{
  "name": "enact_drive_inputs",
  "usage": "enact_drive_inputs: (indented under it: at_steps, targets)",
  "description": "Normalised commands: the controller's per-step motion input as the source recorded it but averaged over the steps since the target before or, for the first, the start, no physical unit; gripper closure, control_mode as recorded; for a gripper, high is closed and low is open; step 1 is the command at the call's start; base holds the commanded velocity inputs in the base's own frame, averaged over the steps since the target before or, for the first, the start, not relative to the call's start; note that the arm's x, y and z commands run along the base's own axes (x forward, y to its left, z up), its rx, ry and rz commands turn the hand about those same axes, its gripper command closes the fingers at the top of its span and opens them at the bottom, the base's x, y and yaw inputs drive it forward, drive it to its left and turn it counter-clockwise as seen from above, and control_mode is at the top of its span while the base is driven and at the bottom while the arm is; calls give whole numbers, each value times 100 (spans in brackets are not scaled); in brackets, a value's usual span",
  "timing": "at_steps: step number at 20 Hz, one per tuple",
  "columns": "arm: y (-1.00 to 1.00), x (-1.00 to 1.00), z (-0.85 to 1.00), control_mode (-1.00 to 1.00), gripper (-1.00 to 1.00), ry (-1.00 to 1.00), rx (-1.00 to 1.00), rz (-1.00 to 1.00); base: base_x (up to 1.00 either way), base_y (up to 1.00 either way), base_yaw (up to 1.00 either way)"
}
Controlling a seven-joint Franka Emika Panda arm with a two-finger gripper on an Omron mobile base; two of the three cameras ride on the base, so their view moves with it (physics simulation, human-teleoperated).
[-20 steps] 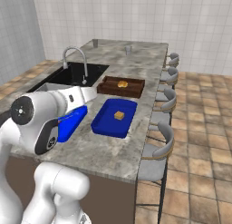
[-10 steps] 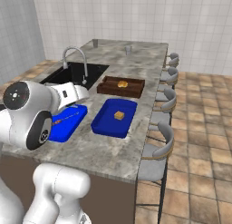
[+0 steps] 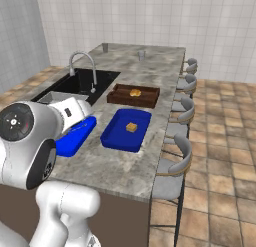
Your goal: Take the cake and donut from the fridge and place them on the empty tray on the dining counter.
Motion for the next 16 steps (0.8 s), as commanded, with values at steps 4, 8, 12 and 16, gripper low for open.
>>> enact_drive_inputs:
  at_steps: [4,8,12,16]
  targets:
    - [4,0,-5,100,-100,-6,0,0,0,0,0]
    - [0,0,0,100,-100,0,0,0,-22,3,1]
    - [0,0,0,100,-100,0,0,0,-98,15,17]
    - [0,0,0,100,-100,0,0,0,-97,30,36]
